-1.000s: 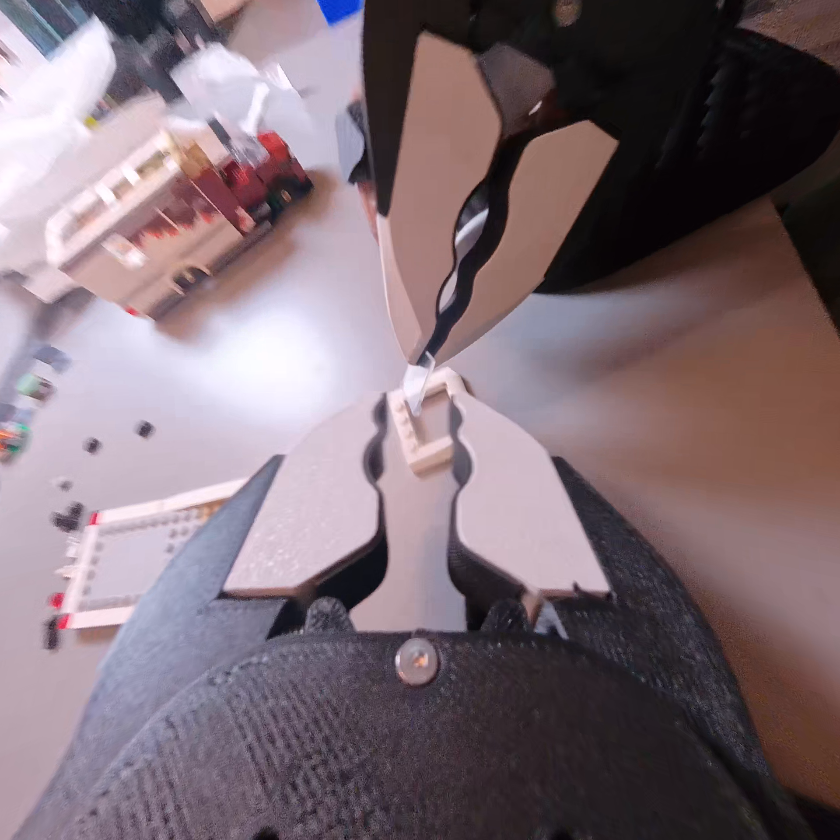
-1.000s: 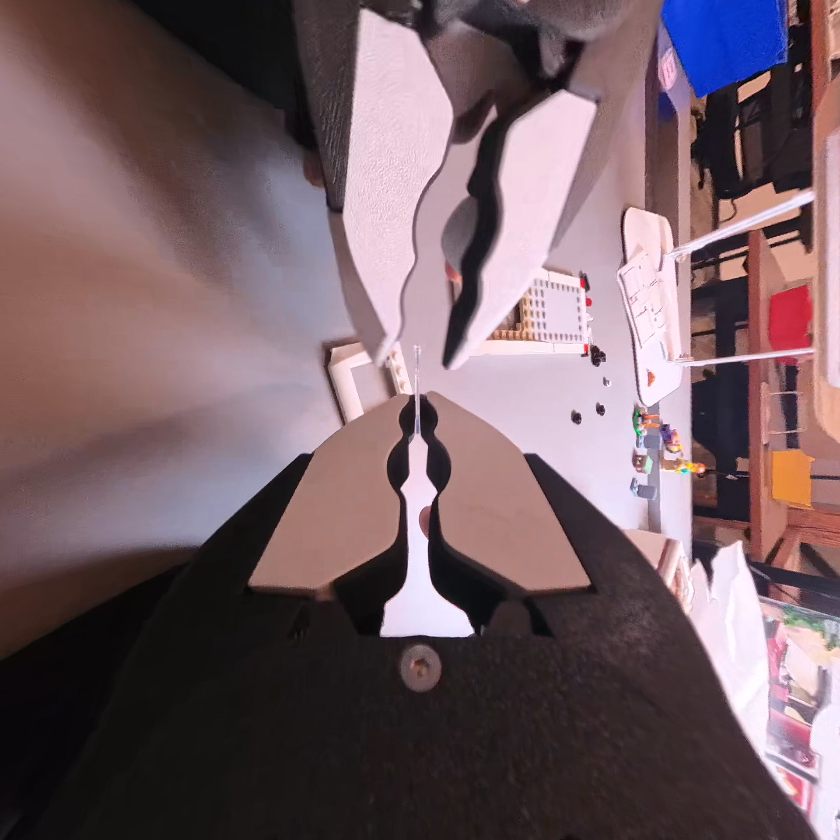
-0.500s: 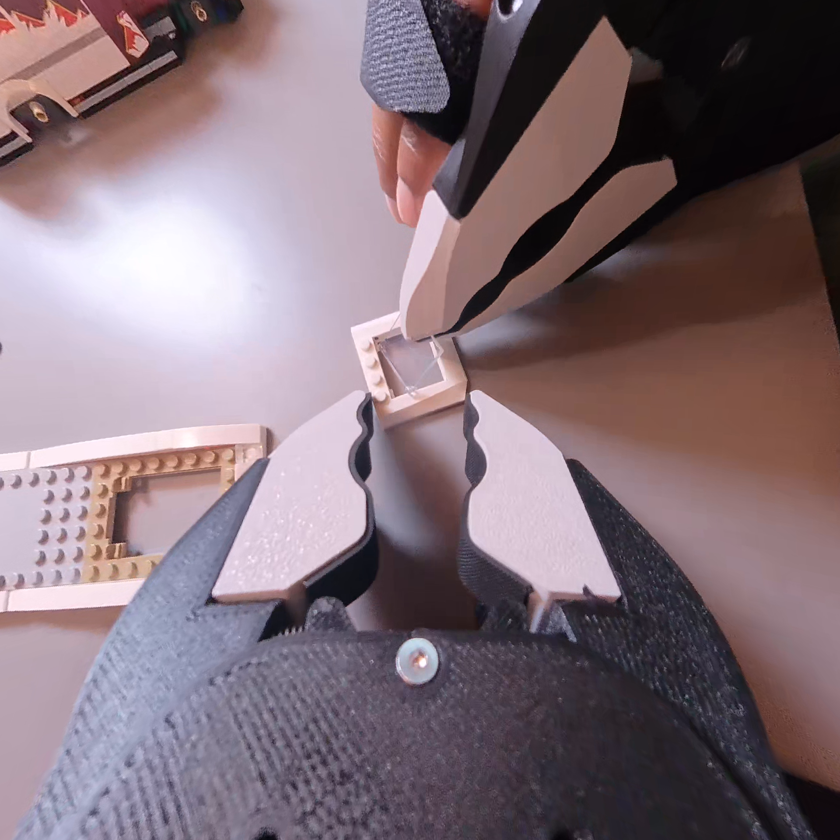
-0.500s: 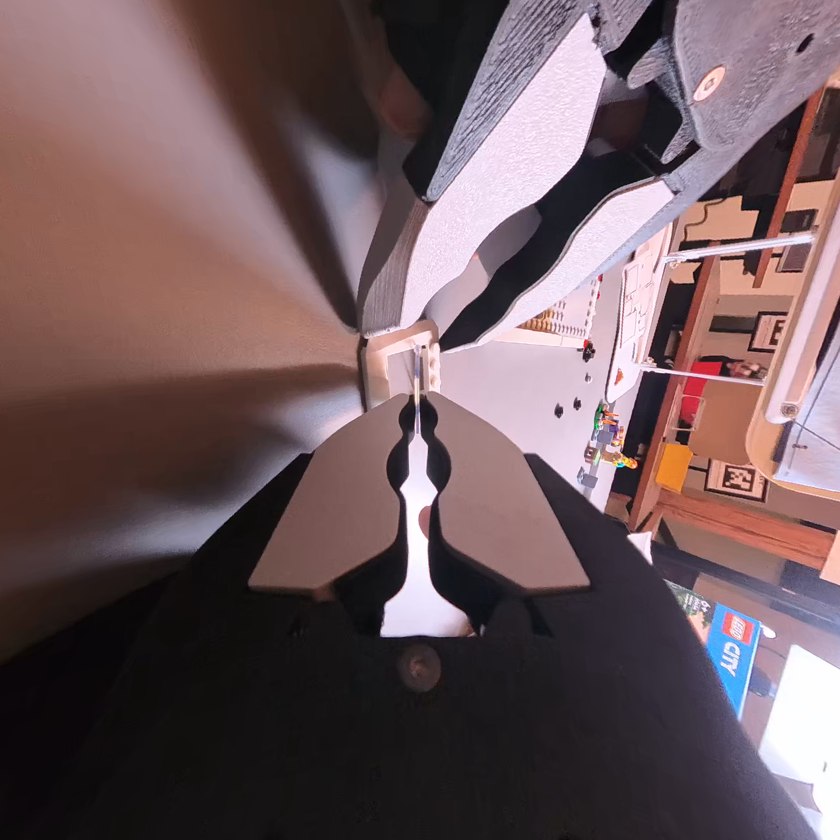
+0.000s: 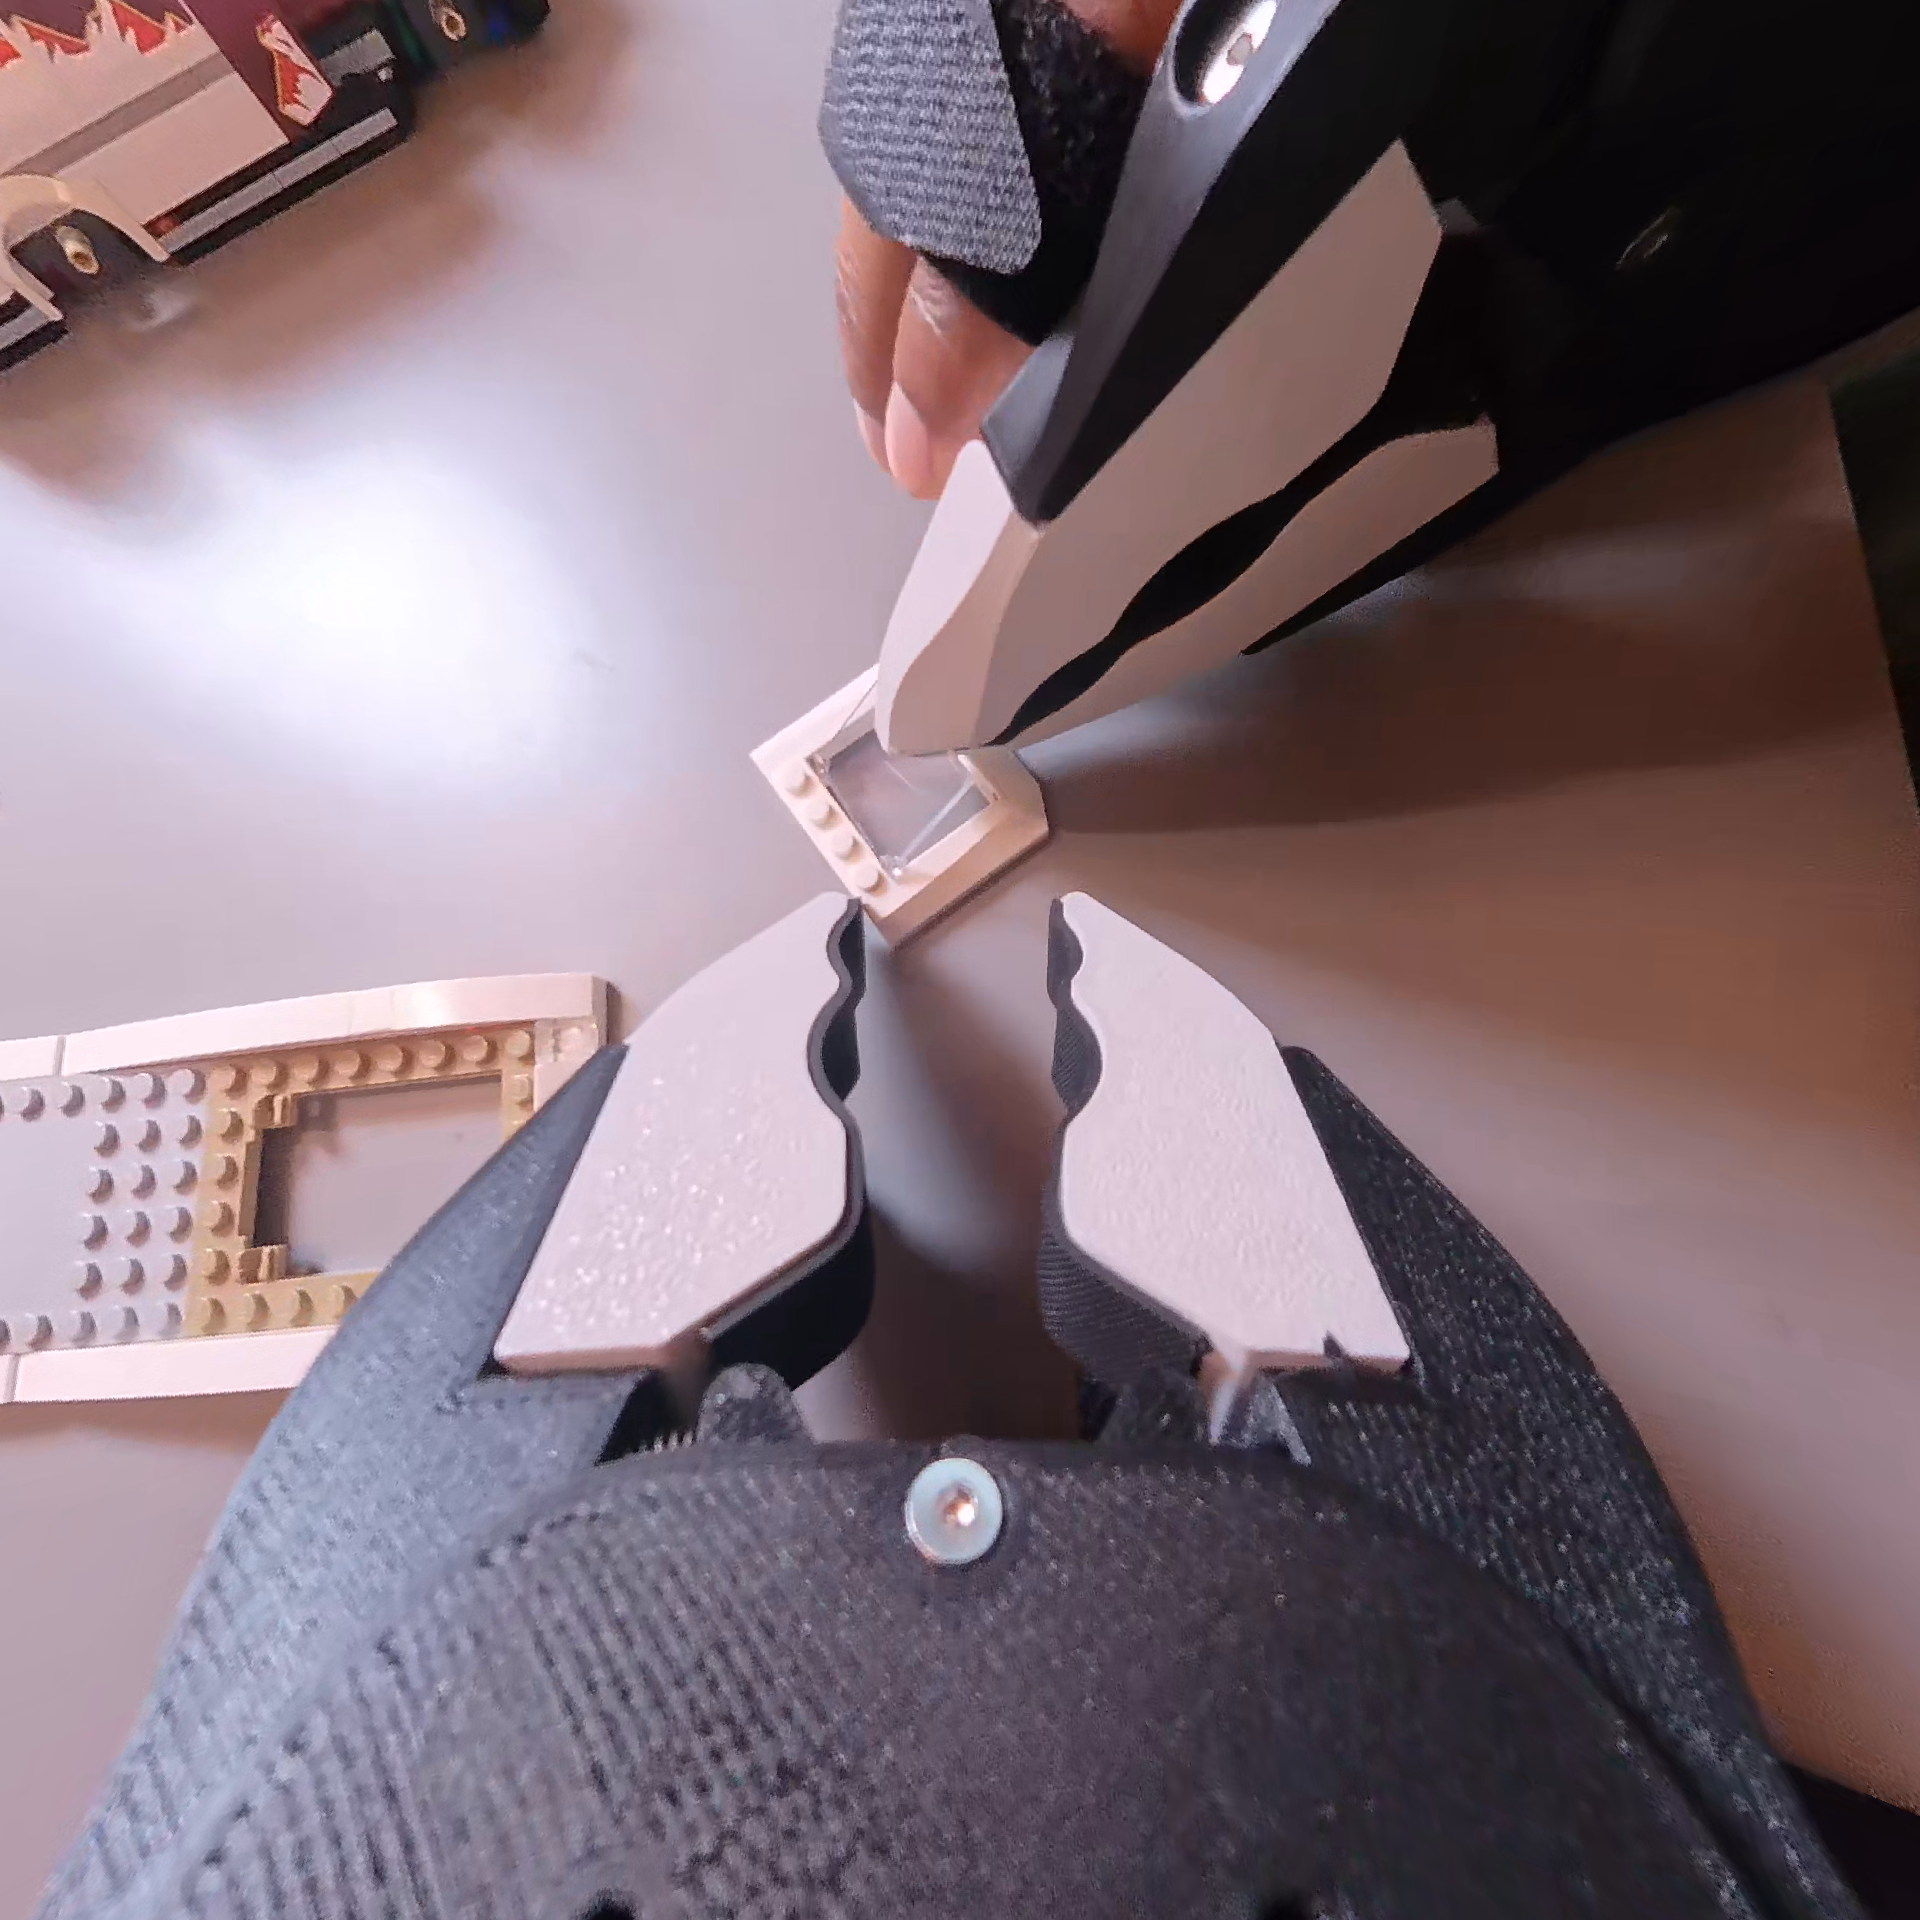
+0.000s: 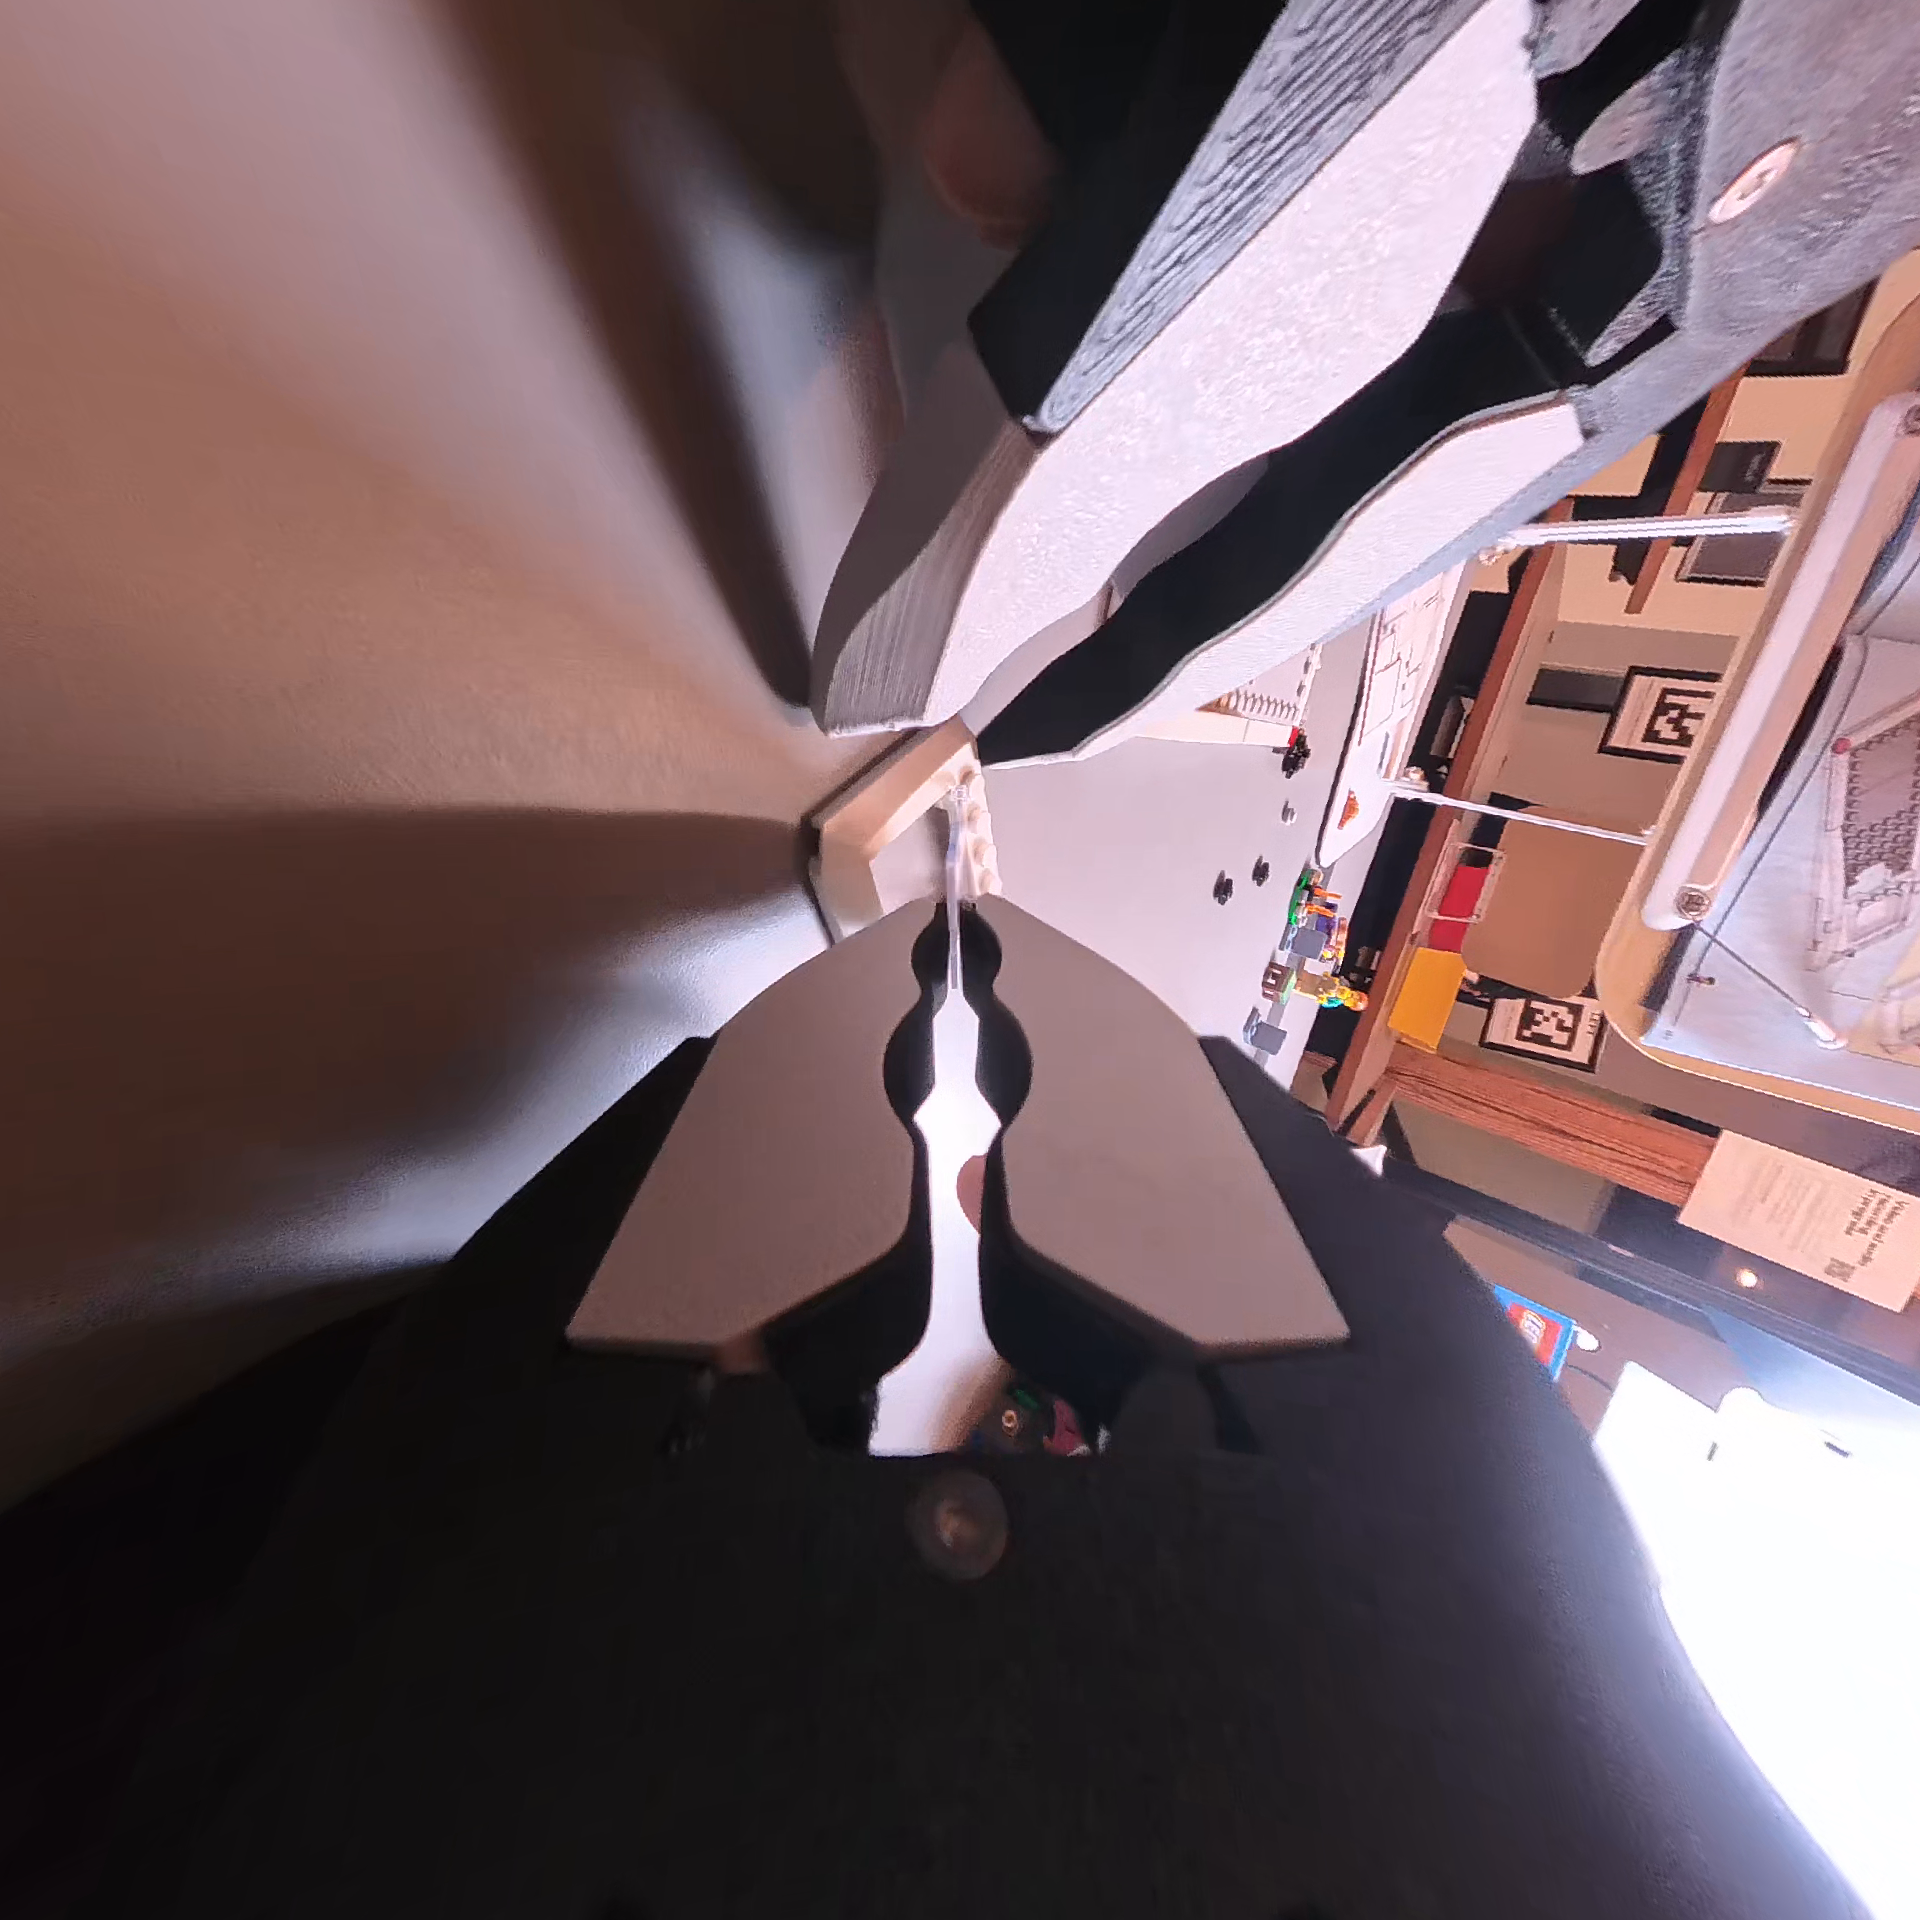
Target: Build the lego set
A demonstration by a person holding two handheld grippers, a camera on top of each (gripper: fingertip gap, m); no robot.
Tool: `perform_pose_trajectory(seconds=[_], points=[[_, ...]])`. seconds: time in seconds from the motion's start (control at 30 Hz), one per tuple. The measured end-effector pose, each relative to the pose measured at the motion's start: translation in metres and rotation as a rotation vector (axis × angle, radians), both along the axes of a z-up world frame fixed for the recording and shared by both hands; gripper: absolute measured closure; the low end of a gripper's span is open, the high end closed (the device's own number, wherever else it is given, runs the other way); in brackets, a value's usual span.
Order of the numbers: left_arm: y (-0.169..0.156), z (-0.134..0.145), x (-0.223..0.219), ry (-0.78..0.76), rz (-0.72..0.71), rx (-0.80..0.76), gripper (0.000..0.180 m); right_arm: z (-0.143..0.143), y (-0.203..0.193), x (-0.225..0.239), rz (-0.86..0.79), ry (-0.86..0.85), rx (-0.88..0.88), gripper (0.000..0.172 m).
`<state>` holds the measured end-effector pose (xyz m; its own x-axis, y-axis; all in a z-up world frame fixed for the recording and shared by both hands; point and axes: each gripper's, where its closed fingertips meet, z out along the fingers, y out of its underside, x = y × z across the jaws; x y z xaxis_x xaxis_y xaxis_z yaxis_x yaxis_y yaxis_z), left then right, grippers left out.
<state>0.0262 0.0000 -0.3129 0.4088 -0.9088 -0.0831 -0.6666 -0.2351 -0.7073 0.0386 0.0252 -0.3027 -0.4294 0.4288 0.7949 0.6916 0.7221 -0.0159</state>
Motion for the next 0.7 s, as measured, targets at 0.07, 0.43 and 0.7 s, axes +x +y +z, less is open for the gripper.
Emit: perform_pose_trajectory(seconds=[0.07, 0.43, 0.7], points=[[0.000, 0.000, 0.000, -0.002, 0.000, -0.002, 0.147, -0.002, 0.000, 0.001, -0.005, -0.007, -0.013, 0.169], [0.015, 0.001, 0.001, 0.017, -0.223, -0.002, 0.130, -0.004, -0.004, 0.003, 0.154, -0.076, -0.047, 0.169], [0.022, -0.002, 0.010, 0.080, -0.511, -0.077, 0.122, -0.006, -0.005, 0.003, 0.343, -0.173, -0.071, 0.169]])
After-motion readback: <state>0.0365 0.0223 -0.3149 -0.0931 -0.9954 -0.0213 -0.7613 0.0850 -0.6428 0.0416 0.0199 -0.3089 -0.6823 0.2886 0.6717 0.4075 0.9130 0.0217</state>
